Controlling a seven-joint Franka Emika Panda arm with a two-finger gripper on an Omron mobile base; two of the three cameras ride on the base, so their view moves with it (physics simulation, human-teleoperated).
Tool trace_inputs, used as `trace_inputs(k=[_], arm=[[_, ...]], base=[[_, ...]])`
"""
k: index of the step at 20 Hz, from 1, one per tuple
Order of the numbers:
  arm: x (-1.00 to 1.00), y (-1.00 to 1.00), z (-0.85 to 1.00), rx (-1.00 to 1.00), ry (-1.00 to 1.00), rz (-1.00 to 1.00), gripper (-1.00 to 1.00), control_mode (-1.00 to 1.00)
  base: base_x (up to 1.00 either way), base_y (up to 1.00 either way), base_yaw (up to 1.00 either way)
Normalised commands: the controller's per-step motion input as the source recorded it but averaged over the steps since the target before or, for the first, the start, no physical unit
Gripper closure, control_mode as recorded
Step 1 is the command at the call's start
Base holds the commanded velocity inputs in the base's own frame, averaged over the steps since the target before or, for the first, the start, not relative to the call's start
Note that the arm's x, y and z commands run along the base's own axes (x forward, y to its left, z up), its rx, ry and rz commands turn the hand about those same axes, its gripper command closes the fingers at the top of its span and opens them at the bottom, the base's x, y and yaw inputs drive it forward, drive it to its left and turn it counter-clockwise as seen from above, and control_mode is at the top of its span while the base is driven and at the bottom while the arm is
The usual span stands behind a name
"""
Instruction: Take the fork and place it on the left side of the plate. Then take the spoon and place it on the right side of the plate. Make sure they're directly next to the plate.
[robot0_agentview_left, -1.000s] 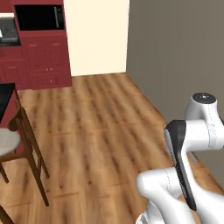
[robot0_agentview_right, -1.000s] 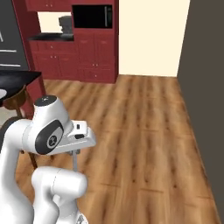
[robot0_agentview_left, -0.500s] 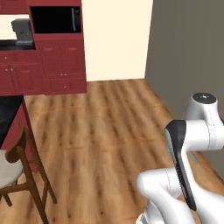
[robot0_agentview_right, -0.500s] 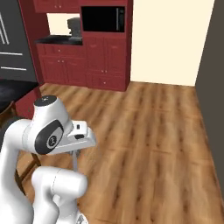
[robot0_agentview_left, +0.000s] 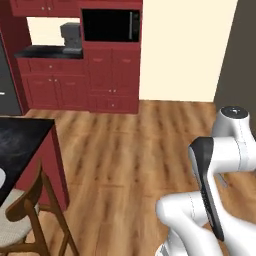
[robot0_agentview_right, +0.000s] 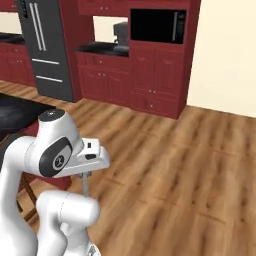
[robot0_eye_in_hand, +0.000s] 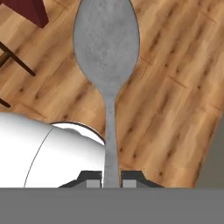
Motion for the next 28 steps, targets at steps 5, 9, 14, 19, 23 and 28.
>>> trace_inputs(k=[5,9,14,19,23,28], arm=[[0.00,0.00,0.00,0.00,0.00,0.00,1.00,1.00],[0.00,0.00,0.00,0.00,0.00,0.00,1.00,1.00],[0.00,0.00,0.00,0.00,0.00,0.00,1.00,1.00],[0.00,0.00,0.00,0.00,0.00,0.00,1.00,1.00],[0.00,0.00,0.00,0.00,0.00,0.00,1.00,1.00],[0.00,0.00,0.00,0.00,0.00,0.00,1.00,1.00]], base=[[1.00,0.00,0.55],[1.00,0.02,0.63],[0.99,0.00,0.68],[1.00,0.00,0.66],[0.89,0.00,0.59],[0.67,0.00,0.59]])
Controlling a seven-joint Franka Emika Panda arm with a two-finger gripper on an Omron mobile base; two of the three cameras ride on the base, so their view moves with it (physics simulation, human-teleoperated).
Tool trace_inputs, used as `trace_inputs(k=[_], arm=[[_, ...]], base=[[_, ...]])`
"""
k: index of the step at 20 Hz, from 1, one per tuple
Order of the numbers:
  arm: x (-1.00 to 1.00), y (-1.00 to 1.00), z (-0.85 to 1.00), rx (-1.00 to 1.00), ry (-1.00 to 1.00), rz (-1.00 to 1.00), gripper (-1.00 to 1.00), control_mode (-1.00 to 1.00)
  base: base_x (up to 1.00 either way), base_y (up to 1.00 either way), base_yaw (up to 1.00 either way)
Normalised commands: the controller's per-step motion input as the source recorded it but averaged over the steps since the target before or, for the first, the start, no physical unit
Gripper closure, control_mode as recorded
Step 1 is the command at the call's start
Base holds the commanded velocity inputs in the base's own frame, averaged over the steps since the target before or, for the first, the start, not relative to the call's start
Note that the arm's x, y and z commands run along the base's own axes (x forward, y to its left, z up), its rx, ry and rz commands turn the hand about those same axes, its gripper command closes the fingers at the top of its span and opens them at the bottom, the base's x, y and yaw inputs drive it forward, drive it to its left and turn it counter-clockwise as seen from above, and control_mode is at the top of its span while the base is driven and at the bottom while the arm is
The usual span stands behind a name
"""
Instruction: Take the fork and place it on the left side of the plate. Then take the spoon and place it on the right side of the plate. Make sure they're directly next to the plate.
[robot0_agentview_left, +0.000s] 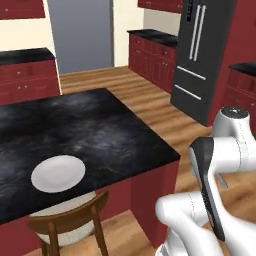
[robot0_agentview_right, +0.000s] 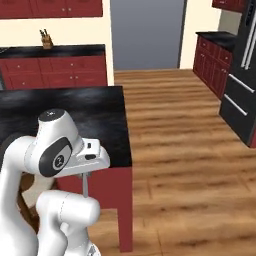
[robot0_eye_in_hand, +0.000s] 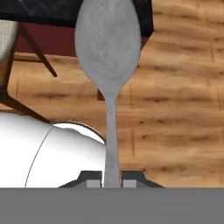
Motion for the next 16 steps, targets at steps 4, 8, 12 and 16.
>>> trace_inputs(k=[4,8,12,16], arm=[[0.00,0.00,0.00,0.00,0.00,0.00,1.00,1.00],[0.00,0.00,0.00,0.00,0.00,0.00,1.00,1.00],[0.31,0.00,-0.08,0.01,0.05,0.26,1.00,-1.00],[0.69,-0.01,-0.03,0.10,0.05,0.39,1.00,-1.00]], base=[[0.51,0.00,0.62],[0.49,0.00,0.64],[0.29,0.00,0.30],[0.00,0.00,0.00]])
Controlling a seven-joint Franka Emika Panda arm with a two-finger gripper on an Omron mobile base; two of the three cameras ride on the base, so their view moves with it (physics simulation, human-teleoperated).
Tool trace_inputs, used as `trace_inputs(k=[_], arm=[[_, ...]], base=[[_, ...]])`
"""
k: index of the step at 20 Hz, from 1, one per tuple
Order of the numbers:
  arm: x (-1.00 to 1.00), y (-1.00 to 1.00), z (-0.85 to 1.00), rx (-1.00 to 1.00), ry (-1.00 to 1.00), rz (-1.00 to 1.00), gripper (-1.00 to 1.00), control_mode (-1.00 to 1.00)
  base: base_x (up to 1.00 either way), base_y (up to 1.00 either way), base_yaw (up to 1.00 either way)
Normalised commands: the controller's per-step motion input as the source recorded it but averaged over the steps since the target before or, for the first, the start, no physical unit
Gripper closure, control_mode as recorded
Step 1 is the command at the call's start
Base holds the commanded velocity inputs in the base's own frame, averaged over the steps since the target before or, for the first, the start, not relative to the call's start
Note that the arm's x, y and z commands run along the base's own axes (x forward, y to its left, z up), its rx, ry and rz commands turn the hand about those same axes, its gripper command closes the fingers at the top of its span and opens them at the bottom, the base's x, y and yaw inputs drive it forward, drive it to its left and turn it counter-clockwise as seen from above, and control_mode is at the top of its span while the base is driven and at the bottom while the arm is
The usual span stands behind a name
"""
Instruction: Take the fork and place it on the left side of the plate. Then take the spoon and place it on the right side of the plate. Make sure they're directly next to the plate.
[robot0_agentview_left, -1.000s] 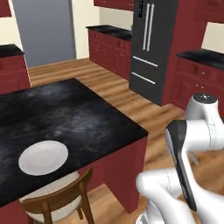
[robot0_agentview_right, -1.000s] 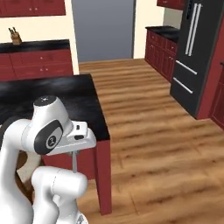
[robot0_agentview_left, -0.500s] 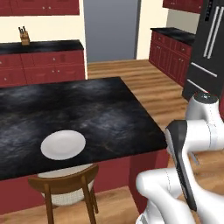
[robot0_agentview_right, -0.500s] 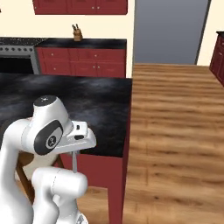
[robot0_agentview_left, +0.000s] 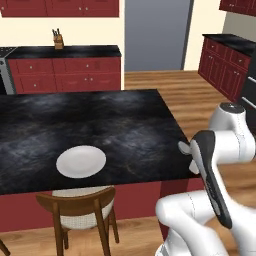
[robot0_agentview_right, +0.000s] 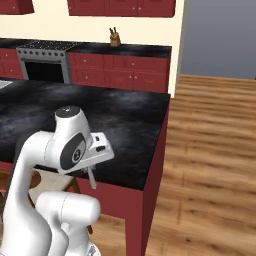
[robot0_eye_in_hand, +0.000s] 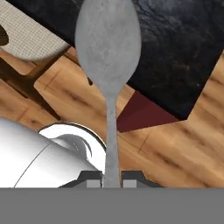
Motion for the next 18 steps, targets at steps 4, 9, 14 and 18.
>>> trace_inputs(k=[4,9,14,18], arm=[[0.51,0.01,-0.03,0.10,-0.04,0.34,1.00,-1.00],[0.43,0.21,-0.09,0.07,-0.01,0.08,1.00,-1.00],[0.50,0.39,-0.15,0.02,0.00,-0.18,1.00,-1.00],[0.59,0.59,-0.24,0.00,0.00,-0.24,1.00,-1.00]], base=[[0.00,0.00,0.00],[0.00,0.00,0.00],[0.00,0.00,0.00],[0.00,0.00,0.00]])
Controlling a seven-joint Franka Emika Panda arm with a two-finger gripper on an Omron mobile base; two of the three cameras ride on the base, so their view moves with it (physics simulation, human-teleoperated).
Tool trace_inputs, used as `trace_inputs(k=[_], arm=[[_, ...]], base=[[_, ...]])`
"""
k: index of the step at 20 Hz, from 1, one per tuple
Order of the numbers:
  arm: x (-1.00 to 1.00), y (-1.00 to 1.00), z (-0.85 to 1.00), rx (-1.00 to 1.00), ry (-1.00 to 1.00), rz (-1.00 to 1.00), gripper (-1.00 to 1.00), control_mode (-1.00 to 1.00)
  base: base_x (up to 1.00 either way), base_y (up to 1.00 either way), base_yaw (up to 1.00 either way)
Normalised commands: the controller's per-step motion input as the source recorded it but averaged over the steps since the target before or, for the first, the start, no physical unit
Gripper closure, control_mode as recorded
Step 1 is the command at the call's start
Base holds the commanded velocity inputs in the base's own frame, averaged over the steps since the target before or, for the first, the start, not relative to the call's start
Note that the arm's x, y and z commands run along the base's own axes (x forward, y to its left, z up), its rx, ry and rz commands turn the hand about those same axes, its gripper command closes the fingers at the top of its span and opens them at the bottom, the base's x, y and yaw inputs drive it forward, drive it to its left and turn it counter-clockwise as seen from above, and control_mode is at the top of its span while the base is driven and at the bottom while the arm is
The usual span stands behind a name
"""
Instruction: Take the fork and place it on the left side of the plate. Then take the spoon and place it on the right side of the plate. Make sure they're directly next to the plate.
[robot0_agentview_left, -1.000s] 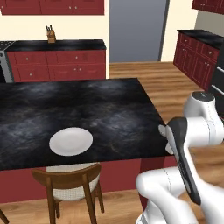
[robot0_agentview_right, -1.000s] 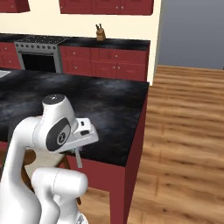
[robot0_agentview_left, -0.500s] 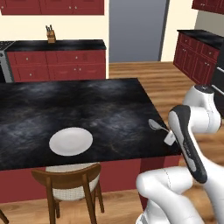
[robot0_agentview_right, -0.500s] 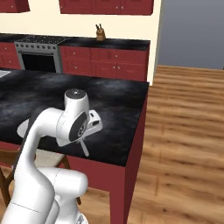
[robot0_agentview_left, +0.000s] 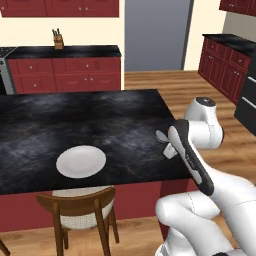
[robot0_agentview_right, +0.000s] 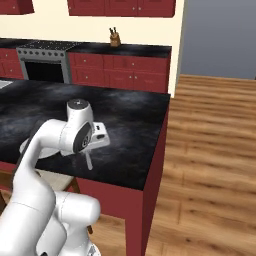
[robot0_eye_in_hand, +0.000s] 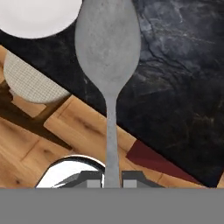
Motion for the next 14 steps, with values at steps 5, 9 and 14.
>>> trace_inputs(k=[5,9,14], arm=[[0.58,0.80,-0.31,0.00,0.00,-0.11,1.00,-1.00],[0.44,0.84,-0.32,0.02,0.00,0.00,1.00,-1.00],[0.31,0.52,-0.17,0.09,0.00,0.03,1.00,-1.00]], base=[[0.00,0.00,0.00],[0.00,0.00,0.00],[0.00,0.00,0.00]])
